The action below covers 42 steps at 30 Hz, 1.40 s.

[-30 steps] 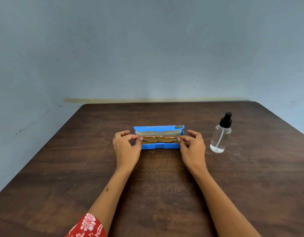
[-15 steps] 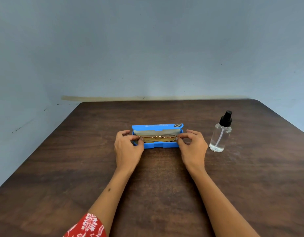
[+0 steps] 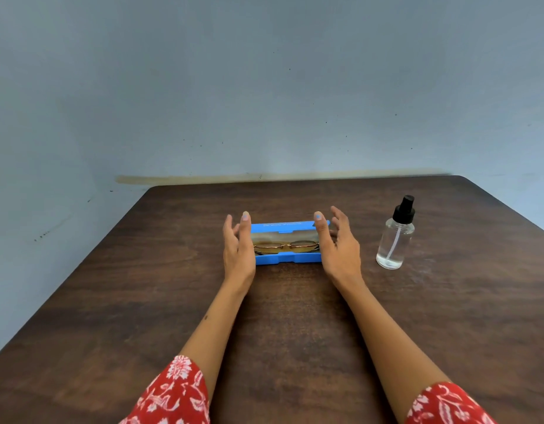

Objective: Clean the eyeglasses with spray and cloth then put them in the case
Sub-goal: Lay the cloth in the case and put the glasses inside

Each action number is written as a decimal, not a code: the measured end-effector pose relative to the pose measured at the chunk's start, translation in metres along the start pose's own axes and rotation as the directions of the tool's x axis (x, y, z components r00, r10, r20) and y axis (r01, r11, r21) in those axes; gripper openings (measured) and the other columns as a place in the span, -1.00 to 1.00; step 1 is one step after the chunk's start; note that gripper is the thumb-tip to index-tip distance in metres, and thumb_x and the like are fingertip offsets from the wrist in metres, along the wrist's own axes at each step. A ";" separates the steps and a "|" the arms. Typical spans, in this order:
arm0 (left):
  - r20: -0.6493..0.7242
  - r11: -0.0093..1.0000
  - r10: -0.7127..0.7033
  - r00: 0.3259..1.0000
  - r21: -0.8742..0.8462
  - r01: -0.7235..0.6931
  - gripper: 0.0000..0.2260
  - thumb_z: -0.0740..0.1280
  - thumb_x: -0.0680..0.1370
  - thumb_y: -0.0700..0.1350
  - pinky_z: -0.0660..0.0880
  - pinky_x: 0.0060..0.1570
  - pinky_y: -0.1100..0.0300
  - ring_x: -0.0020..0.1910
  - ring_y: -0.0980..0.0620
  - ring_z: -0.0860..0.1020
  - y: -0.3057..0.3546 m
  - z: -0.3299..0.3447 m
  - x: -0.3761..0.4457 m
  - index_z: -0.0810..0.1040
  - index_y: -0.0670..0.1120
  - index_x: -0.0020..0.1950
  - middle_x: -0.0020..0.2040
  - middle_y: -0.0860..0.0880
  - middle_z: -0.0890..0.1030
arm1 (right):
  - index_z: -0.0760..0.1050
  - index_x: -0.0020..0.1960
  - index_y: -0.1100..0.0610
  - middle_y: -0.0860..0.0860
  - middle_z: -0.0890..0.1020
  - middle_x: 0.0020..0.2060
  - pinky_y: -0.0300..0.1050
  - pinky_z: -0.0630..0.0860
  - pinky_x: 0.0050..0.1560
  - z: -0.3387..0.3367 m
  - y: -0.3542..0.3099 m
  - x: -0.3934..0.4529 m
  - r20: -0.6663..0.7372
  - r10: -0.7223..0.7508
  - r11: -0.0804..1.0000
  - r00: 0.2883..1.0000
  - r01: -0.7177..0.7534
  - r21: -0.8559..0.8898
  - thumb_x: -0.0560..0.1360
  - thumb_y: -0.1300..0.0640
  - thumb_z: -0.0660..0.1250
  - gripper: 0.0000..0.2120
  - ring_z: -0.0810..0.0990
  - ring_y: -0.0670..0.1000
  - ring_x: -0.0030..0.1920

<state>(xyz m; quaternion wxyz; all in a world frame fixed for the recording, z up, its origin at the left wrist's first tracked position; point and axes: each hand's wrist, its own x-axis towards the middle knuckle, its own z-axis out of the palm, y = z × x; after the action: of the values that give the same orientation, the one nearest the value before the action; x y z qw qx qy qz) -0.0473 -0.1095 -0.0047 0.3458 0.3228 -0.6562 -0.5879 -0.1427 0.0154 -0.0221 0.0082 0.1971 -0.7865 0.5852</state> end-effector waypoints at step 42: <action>0.087 0.915 0.181 0.980 0.351 -0.201 -0.42 0.49 0.36 0.09 0.32 0.20 0.24 0.24 0.05 0.42 -0.021 -0.004 -0.030 0.45 -0.08 0.30 0.24 -0.01 0.51 | 0.42 0.24 0.22 0.08 0.53 0.12 -0.39 0.26 0.14 -0.032 -0.001 -0.046 -0.233 -0.303 0.939 0.924 0.248 -0.237 0.39 0.00 0.47 -0.47 0.45 -0.02 0.15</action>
<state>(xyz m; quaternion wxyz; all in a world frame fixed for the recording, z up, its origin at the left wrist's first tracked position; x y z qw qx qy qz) -0.0275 -0.0891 -0.0275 0.3194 0.2991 -0.7896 -0.4302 -0.1069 0.0586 -0.0225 0.2164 0.2239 -0.7980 0.5161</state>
